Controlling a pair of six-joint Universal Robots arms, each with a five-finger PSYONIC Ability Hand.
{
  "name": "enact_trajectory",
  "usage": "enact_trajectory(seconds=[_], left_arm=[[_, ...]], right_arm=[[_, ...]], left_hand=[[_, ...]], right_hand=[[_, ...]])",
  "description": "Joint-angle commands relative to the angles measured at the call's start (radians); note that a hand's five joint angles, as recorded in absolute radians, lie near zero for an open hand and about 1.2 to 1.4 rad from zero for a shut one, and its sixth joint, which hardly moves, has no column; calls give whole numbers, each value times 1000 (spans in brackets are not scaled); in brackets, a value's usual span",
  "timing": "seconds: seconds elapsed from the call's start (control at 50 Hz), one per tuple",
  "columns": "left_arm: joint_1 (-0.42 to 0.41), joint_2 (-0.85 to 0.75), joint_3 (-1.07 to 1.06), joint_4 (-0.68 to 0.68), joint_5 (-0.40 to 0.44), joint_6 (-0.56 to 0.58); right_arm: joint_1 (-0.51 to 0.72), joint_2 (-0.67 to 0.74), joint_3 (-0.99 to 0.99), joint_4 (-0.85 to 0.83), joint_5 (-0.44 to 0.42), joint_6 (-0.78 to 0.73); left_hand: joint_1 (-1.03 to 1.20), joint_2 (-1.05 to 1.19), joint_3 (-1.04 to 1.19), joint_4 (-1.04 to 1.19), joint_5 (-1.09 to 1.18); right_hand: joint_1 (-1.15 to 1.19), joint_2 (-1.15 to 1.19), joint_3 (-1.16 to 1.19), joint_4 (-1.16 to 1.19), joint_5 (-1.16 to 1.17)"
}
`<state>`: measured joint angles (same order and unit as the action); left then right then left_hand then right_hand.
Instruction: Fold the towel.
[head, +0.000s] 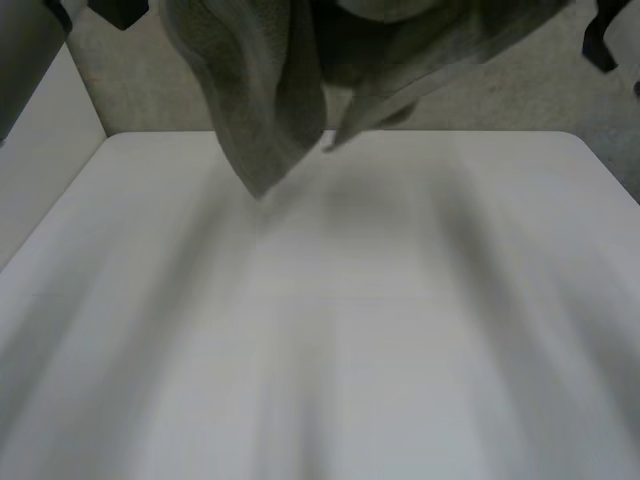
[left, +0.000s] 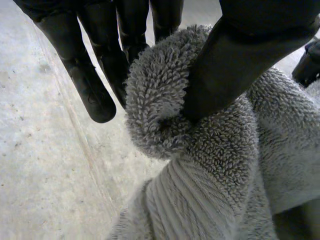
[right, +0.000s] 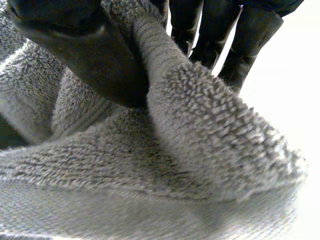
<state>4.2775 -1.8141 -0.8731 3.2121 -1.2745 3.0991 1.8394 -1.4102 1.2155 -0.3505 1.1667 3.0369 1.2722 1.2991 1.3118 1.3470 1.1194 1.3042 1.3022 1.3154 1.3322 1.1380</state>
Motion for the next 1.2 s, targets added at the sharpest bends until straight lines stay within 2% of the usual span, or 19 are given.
enact_trajectory(seconds=[0.02, 0.04, 0.08, 0.1, 0.14, 0.2, 0.24, 0.32, 0.34, 0.36, 0.4, 0.42, 0.46, 0.52, 0.56, 0.68, 0.78, 1.02, 1.2], left_arm=[[-2, 4, -329, 3, 18, 146], [-2, 4, -329, 3, 18, 147], [-16, -37, -494, 9, 32, 270], [-16, -37, -495, 9, 32, 271], [-45, -102, -619, 18, 37, 393], [-56, -133, -670, 25, 37, 443], [-67, -186, -740, 37, 35, 490], [-71, -217, -776, 43, 33, 492], [-77, -223, -782, 41, 33, 492], [-77, -223, -782, 41, 33, 492], [-84, -220, -784, 40, 30, 490], [-84, -220, -784, 40, 30, 490], [-76, -202, -781, 35, 27, 483], [-70, -194, -782, 35, 27, 475], [-62, -163, -784, 34, 27, 452], [-24, -111, -799, 34, 32, 389], [-1, -87, -807, 32, 33, 342], [81, -110, -794, 26, 35, 348], [108, -261, -730, -44, 29, 358]], right_arm=[[-16, 88, 192, 161, -195, -304], [-16, 88, 193, 162, -196, -305], [-19, 134, 277, 208, -225, -584], [-19, 134, 277, 208, -225, -586], [-40, 161, 361, 232, -208, -873], [-52, 178, 392, 243, -193, -986], [-52, 223, 432, 246, -138, -1104], [-51, 232, 435, 248, -94, -1092], [-51, 231, 435, 245, -79, -1069], [-51, 231, 435, 245, -79, -1069], [-52, 226, 431, 240, -58, -986], [-52, 226, 430, 240, -58, -986], [-55, 218, 429, 240, -44, -876], [-57, 208, 430, 242, -32, -816], [-63, 180, 437, 248, -6, -697], [-66, 132, 458, 252, 24, -488], [-68, 129, 473, 271, 22, -393], [-120, 129, 453, 375, 22, -385], [-127, 149, 467, 410, 24, -415]], left_hand=[[124, 97, 85, 49, 102], [124, 97, 85, 49, 102], [124, 97, 85, 49, 102], [124, 97, 85, 49, 102], [124, 97, 85, 49, 102], [124, 97, 85, 49, 102], [124, 97, 85, 49, 102], [124, 97, 85, 49, 102], [-111, -138, -151, -186, -133], [-113, -140, -153, -188, -135], [-502, -529, -542, -577, -524], [-504, -531, -543, -579, -525], [-782, -809, -821, -857, -803], [-800, -827, -840, -875, -822], [-844, -871, -884, -919, -866], [-877, -904, -916, -951, -898], [-932, -959, -972, -1007, -954], [-979, -1006, -1019, -1054, -1001], [-956, -983, -996, -1031, -978]], right_hand=[[92, 94, 81, 64, 84], [92, 94, 81, 64, 84], [92, 94, 81, 64, 84], [92, 94, 81, 64, 84], [92, 94, 81, 64, 84], [49, 51, 38, 21, 41], [-176, -174, -187, -204, -184], [-300, -298, -312, -328, -309], [-460, -458, -471, -488, -468], [-462, -460, -473, -490, -470], [-789, -787, -801, -817, -798], [-791, -789, -802, -819, -799], [-937, -935, -948, -965, -945], [-1014, -1012, -1025, -1042, -1022], [-1107, -1105, -1118, -1135, -1115], [-1130, -1128, -1141, -1158, -1138], [-1130, -1128, -1141, -1158, -1138], [-1105, -1103, -1116, -1133, -1113], [-976, -974, -987, -1004, -984]])
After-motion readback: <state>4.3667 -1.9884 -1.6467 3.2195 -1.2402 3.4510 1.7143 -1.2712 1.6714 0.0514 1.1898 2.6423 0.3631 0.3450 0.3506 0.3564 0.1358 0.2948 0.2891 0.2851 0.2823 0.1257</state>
